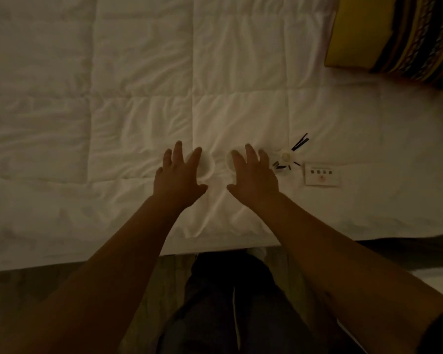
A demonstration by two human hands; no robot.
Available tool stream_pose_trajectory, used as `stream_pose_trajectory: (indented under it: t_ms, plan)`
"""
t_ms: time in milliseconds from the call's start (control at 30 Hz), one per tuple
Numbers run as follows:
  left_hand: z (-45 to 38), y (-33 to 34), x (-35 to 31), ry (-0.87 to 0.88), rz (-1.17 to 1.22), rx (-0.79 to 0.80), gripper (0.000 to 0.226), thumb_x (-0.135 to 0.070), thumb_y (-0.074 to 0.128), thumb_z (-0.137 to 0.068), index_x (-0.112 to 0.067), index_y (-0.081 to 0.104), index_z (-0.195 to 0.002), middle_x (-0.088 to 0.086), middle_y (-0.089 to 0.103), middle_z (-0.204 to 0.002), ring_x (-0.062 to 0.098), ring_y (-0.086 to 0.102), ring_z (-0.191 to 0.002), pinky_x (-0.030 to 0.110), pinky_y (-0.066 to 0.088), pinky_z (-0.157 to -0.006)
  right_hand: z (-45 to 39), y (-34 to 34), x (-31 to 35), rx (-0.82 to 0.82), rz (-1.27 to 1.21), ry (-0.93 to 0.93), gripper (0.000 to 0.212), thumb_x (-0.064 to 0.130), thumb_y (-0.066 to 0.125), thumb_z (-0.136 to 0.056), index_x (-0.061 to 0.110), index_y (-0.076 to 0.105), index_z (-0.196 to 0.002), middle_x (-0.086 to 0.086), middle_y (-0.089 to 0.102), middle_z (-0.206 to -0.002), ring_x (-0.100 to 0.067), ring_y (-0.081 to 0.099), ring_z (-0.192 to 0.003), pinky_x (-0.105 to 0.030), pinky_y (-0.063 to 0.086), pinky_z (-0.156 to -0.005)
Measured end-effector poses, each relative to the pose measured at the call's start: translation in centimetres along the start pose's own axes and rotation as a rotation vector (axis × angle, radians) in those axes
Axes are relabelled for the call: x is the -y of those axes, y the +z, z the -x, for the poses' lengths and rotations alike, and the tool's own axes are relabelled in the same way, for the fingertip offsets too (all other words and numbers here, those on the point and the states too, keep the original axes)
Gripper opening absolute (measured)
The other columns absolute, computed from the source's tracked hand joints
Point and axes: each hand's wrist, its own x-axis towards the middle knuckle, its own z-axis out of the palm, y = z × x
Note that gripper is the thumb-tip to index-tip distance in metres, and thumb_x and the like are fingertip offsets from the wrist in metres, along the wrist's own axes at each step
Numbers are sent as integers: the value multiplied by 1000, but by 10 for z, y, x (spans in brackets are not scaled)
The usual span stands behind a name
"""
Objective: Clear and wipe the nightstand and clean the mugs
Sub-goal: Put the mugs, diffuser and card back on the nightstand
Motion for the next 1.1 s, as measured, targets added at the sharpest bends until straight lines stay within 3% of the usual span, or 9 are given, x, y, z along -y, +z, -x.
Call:
stream_pose_trajectory:
  t_ms: [133, 267, 367, 467, 600, 733, 1100]
  plan:
    - [-30, 27, -4, -73, 157, 32, 110, -51, 79, -68, -43, 4, -148, 4, -13, -160, 36, -6, -146, 63, 35, -101, -40, 15, -2, 30, 17, 25, 87, 36, 70, -82, 34, 12, -148, -7, -11, -159, -43, -11, -142, -57, 37, -100]
    - [-46, 49, -14, -24, 172, 30, 111, -44, 82, -68, -46, 4, -146, -1, -17, -158, 36, -9, -146, 62, 40, -97, -63, 28, -7, 70, 9, 19, 86, 26, 74, -79, 34, 20, -145, -8, 6, -156, -40, 3, -142, -54, 44, -96]
    - [-55, 62, -14, -27, 146, 45, 98, -35, 81, -72, -42, 16, -146, 0, -6, -159, 38, 0, -145, 60, 42, -95, -69, 41, -10, 52, 45, -20, 85, 20, 74, -79, 29, 22, -146, -10, 16, -153, -38, 13, -140, -46, 47, -93]
    - [-59, 60, -12, -18, 105, 3, 83, -26, 79, -74, -36, 31, -141, 5, 16, -154, 38, 22, -136, 53, 48, -87, -66, 43, -13, -40, 45, -59, 76, 16, 71, -81, 28, 28, -142, -9, 24, -147, -35, 26, -132, -39, 51, -79]
    - [-63, 57, -12, 11, -31, -57, 76, -31, 81, -68, -31, 39, -132, 6, 40, -134, 36, 45, -113, 43, 45, -69, -67, 45, -14, -73, 44, -68, 73, 19, 73, -78, 31, 33, -138, -5, 31, -141, -31, 35, -121, -32, 39, -64]
    - [-62, 50, -13, 18, -97, -53, 76, -40, 80, -65, -33, 37, -127, 3, 42, -129, 33, 48, -108, 39, 37, -65, -61, 44, -15, -106, 23, -39, 72, 21, 74, -76, 31, 35, -136, -5, 33, -139, -30, 38, -118, -34, 43, -63]
    - [-36, 39, -62, 244, -155, -2, 79, -45, 79, -62, -39, 33, -128, 3, 42, -130, 33, 49, -109, 40, 41, -67, 11, 38, -42, -155, -115, 103, 73, 24, 71, -79, 32, 31, -139, -5, 27, -146, -30, 33, -126, -35, 45, -69]
